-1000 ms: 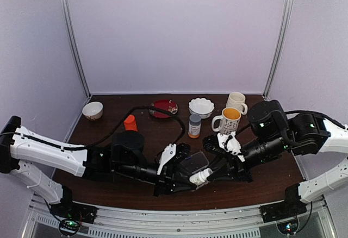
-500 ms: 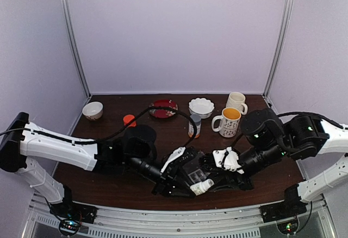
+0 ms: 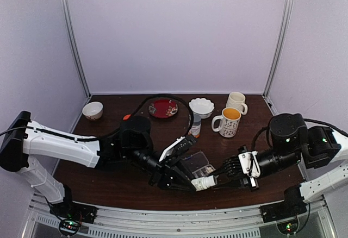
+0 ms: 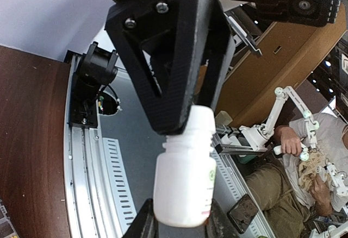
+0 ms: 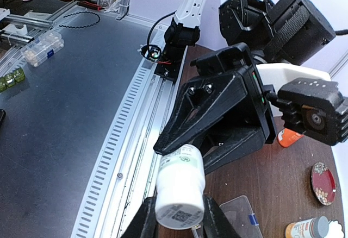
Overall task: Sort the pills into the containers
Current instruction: Screw the lid of the pill bottle onto the pill bottle.
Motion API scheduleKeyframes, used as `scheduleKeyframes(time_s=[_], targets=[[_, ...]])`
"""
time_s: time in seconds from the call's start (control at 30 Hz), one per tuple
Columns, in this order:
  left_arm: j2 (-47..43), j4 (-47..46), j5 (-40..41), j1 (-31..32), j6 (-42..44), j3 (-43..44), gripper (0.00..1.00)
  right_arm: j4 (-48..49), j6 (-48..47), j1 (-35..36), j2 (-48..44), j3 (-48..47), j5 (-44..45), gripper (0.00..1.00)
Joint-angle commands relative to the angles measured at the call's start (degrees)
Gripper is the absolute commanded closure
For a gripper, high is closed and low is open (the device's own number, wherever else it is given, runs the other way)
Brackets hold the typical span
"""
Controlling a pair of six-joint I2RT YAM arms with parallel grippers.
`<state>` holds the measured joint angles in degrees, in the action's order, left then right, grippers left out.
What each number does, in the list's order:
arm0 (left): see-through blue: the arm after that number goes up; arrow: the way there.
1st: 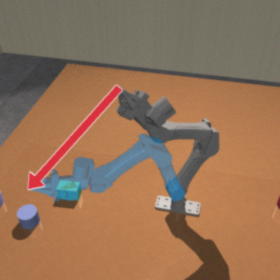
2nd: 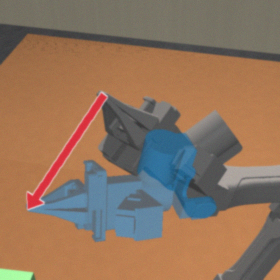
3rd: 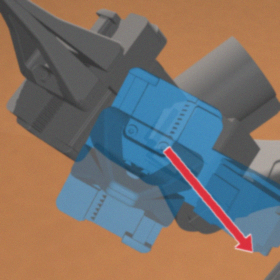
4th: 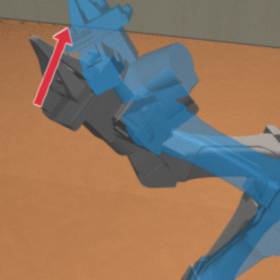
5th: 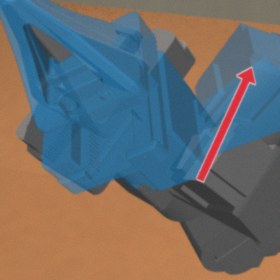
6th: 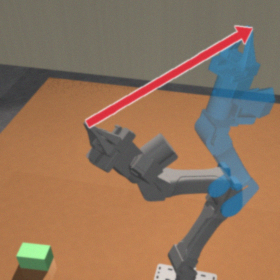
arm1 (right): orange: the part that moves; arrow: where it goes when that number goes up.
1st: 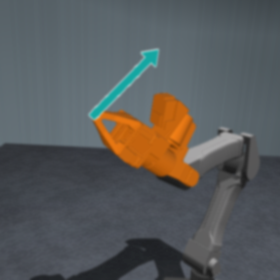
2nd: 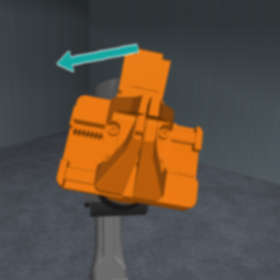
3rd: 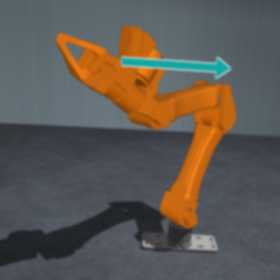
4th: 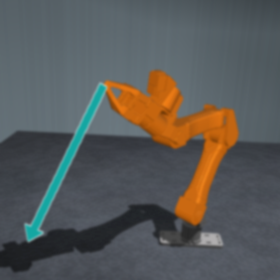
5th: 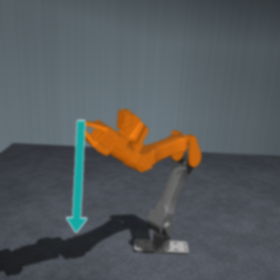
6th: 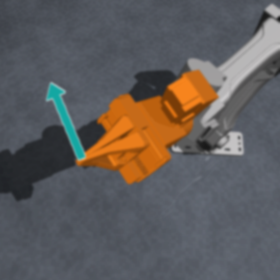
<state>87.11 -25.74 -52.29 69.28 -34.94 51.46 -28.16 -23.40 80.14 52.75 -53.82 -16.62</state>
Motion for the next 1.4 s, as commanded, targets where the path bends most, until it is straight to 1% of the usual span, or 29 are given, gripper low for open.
scheduleKeyframes(time_s=[0.0,0.17,0.23,0.47,0.53,0.6,0.77,0.9,0.97,1.03,1.07,1.1,1.23,1.37], targets=[[0.76,-12.14,1.22,-0.64,-3.36,4.76,1.0,4.33,-3.11,1.42,1.13,2.35,2.0,1.0],[2.03,-12.01,1.1,-0.64,-4.53,5.91,1.0,7.03,-4.86,2.18,-0.08,4.59,4.48,1.0],[2.18,-10.35,1.79,-0.64,-4.36,6.5,1.0,6.72,-4.72,2.2,0.15,4.45,4.43,1.0],[-0.73,8.92,8.31,-0.66,8.49,10.59,1.0,0.26,-2.32,2.17,4.13,0.76,-0.29,1.0],[-1.0,14.51,9.71,-0.64,11.89,12.74,1.0,0.04,-1.5,2.21,4.7,0.48,-0.17,1.0],[-1.26,17.56,10.86,-0.65,14.04,14.06,1.0,1.31,0.3,2.1,4.62,0.71,0.39,1.0],[-3.31,18.04,17.23,-0.63,17.09,13.3,1.0,7.6,7.45,1.78,4.17,2.08,0.91,1.0],[-5.76,17.54,23.24,-0.61,21.16,10.81,1.0,9.13,13.4,0.7,5.06,2.23,2.93,1.0],[-6.63,17.78,25.35,-0.56,23.75,10.26,1.0,9.47,18.26,-0.55,5.87,1.86,4.07,1.0],[-7.1,19.39,27.94,-0.57,27.14,10.43,1.0,8.64,22.98,-3.37,7.4,0.4,1.02,1.0],[-7.25,20.28,29.61,-0.55,29.47,10.77,1.0,8.54,27.61,-4.76,8.26,-0.54,-0.4,1.0],[-7.43,20.92,30.55,-0.53,31.49,10.83,1.0,8.62,29.76,-5.65,9.03,-1.03,-1.62,1.0],[-8.44,22.07,34.94,-0.47,40.08,10.38,1.0,9.6,36.47,-6.89,11.93,-3.19,-6.41,1.0],[-10.21,22.24,44.98,0.9,47.86,9.31,1.0,12.75,45.94,-8.62,12.73,-3.61,-7.0,1.0]])
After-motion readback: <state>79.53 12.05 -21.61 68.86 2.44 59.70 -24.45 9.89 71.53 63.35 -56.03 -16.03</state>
